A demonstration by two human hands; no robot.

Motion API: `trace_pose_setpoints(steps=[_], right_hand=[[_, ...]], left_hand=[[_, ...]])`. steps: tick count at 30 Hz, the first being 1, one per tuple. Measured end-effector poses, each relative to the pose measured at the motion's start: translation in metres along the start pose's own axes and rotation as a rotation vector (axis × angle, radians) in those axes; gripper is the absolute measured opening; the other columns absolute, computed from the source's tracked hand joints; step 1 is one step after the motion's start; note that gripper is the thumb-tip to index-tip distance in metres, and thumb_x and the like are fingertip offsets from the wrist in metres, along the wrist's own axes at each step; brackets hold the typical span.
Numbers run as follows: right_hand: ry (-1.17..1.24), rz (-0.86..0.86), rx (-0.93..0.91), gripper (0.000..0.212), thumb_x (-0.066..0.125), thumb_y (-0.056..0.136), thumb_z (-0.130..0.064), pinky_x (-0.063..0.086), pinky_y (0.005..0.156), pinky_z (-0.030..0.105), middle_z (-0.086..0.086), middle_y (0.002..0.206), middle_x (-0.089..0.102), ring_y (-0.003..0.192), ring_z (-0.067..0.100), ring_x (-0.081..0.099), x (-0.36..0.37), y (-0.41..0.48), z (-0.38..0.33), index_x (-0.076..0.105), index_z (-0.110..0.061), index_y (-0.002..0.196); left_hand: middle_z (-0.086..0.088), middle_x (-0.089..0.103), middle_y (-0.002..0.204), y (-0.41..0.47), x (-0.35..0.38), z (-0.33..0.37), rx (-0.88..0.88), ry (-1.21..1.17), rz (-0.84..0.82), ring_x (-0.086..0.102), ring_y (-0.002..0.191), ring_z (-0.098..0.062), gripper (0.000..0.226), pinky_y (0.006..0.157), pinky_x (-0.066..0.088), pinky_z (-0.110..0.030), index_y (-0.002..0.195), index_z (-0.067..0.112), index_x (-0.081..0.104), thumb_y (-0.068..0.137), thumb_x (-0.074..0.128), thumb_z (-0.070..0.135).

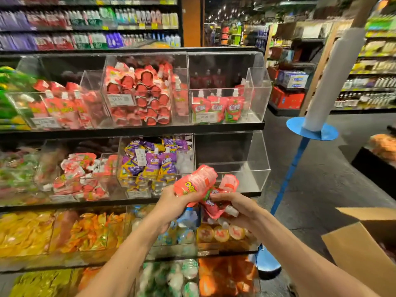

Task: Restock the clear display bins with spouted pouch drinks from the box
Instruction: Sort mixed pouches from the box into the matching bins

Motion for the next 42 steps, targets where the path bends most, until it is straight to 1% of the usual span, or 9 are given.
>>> trace_pose_setpoints(steps=[8,13,16,26,29,32,36,38,42], right_hand=[[0.071,0.02,-0.04,0.09,0.093,0.057,-0.032,0.043,0.104,0.057,0.018,0.078,0.072,0.1,0.044,0.06,-0.041,0.016,-0.018,0.058,0.008,0.13],[0.218,-0.024,-0.116,0.046,0.063,0.083,-0.042,0.055,0.065,0.035,0.013,0.062,0.069,0.057,0.021,0.068,-0.078,0.032,-0.061,0.073,0.001,0.095],[0.248,-0.053,-0.091,0.045,0.068,0.08,-0.045,0.054,0.07,0.036,0.011,0.05,0.061,0.05,0.022,0.061,-0.103,0.053,-0.085,0.072,-0.004,0.063],[0.377,-0.155,0.081,0.06,0.071,0.084,-0.045,0.041,0.109,0.052,0.024,0.11,0.071,0.109,0.035,0.067,-0.152,0.116,-0.12,0.065,0.004,0.119],[0.344,-0.16,0.101,0.073,0.079,0.071,-0.052,0.056,0.09,0.045,0.022,0.11,0.071,0.103,0.033,0.069,-0.147,0.13,-0.113,0.066,0.001,0.118],[0.392,-0.181,0.069,0.06,0.084,0.055,-0.054,0.061,0.064,0.036,0.013,0.084,0.074,0.073,0.025,0.073,-0.142,0.142,-0.113,0.074,-0.005,0.089],[0.313,-0.172,-0.003,0.073,0.087,0.065,-0.029,0.046,0.106,0.048,0.024,0.124,0.064,0.114,0.036,0.064,-0.134,0.15,-0.109,0.06,0.001,0.126],[0.314,-0.155,-0.011,0.056,0.077,0.074,-0.017,0.048,0.102,0.049,0.023,0.101,0.072,0.099,0.035,0.07,-0.13,0.15,-0.109,0.062,0.003,0.124],[0.41,-0.006,-0.02,0.029,0.061,0.085,-0.018,0.048,0.041,0.023,0.004,0.032,0.043,0.03,0.012,0.048,-0.133,0.14,-0.113,0.065,-0.004,0.06]], left_hand=[[-0.002,0.072,0.069,0.046,0.048,0.013,0.136,0.428,0.01,0.071,0.068,-0.026,0.013,0.066,0.058,-0.047,0.078,0.019,0.068,0.066,0.073,0.016],[-0.005,0.068,0.071,0.083,0.088,0.031,0.152,0.411,0.058,0.064,0.069,-0.024,0.034,0.072,0.053,-0.046,0.079,0.013,0.061,0.055,0.069,0.036],[-0.006,0.068,0.066,0.113,0.11,0.029,0.103,0.291,0.084,0.059,0.062,-0.018,0.044,0.071,0.054,-0.052,0.079,0.017,0.065,0.049,0.066,0.05],[0.0,0.075,0.107,0.16,0.166,0.06,-0.049,-0.005,-0.073,0.068,0.106,-0.017,0.05,0.098,0.051,-0.034,0.104,0.022,0.075,0.098,0.04,0.057],[-0.006,0.074,0.107,0.172,0.161,0.048,-0.087,0.016,-0.008,0.066,0.1,-0.015,0.063,0.091,0.052,-0.026,0.103,0.01,0.072,0.1,0.031,0.058],[0.005,0.069,0.125,0.188,0.152,0.036,-0.063,0.322,-0.027,0.057,0.122,-0.016,0.06,0.108,0.041,-0.049,0.121,0.045,0.066,0.084,0.036,0.082],[-0.001,0.047,0.142,0.189,0.138,0.041,-0.001,0.504,0.015,0.036,0.138,-0.023,0.07,0.117,0.029,-0.048,0.137,0.062,0.04,0.069,0.041,0.08],[0.006,0.04,0.146,0.185,0.13,0.044,0.08,0.38,0.031,0.038,0.136,-0.009,0.082,0.117,0.032,-0.037,0.146,0.056,0.031,0.072,0.053,0.081],[0.009,0.051,0.139,0.187,0.108,0.03,0.055,-0.162,0.018,0.054,0.123,0.001,0.086,0.094,0.049,-0.019,0.153,0.041,0.022,0.085,0.074,0.029]])
Point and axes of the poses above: each hand's wrist, its own y-axis towards the middle knuckle, its own x-axis out of the palm, z = x × y, the point moved 6 cm from there along y, towards the middle knuckle
